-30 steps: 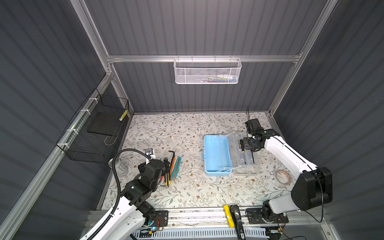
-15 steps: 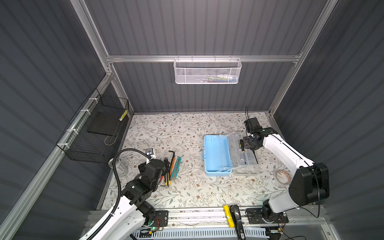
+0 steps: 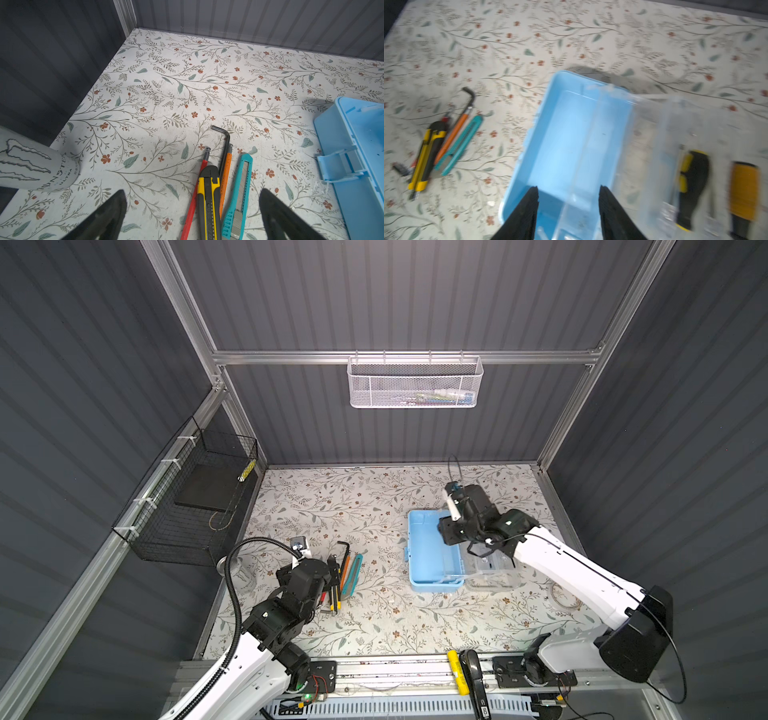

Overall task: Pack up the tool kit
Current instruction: 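Release the screwdriver in the box and move right gripper to tools, then lower right gripper over the teal utility knife and close on it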

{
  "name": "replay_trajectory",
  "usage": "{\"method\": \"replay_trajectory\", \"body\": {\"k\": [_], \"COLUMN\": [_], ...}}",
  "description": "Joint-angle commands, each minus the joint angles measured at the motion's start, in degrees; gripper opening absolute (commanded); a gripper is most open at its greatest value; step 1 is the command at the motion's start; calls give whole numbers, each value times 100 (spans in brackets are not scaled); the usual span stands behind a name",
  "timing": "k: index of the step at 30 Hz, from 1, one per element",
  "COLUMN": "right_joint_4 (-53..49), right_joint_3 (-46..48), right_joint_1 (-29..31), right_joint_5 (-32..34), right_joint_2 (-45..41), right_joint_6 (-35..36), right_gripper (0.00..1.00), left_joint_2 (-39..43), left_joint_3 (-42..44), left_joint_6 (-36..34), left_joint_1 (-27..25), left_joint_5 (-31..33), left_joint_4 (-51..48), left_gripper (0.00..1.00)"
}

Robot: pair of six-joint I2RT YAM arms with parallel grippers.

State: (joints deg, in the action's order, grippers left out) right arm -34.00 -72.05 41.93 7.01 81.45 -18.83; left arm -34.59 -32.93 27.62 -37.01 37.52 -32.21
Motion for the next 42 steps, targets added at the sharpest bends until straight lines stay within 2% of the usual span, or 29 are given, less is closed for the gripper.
{"method": "replay_trajectory", "body": {"k": [1, 5, 9, 15, 19, 26, 37, 42], "right_joint_4": [609, 943, 810, 609, 348, -12, 21, -554], "right_joint_3": [-159, -633, -1396, -2299, -2790, -3087, -3324, -3476], "right_joint_1": [527, 1071, 1451, 1825, 1914, 1972, 2044, 2047], "right_joint_5": [-173, -273, -275, -406, -454, -242, -507, -217], "right_joint_2": [669, 1649, 2719, 3799, 4377, 4791, 5074, 5200], "right_joint_6": [-515, -673, -713, -665, -688, -844, -971, -758], "right_gripper": [50, 54, 54, 54, 54, 55, 56, 56], "left_joint_2": [113, 179, 139, 92, 189, 437, 264, 312], "left_joint_3": [-79, -244, -364, -727, -875, -660, -647, -610], "left_joint_6": [125, 321, 419, 568, 427, 461, 429, 433], "left_joint_1": [1, 3, 2, 2, 9, 1, 6, 5], "left_joint_5": [29, 79, -81, -197, -439, -291, -272, -219], "left_joint_4": [-251, -636, -802, -1136, -1124, -1035, -1024, -1016], "left_gripper": [99, 100, 99, 99, 100, 99, 99, 99]}}
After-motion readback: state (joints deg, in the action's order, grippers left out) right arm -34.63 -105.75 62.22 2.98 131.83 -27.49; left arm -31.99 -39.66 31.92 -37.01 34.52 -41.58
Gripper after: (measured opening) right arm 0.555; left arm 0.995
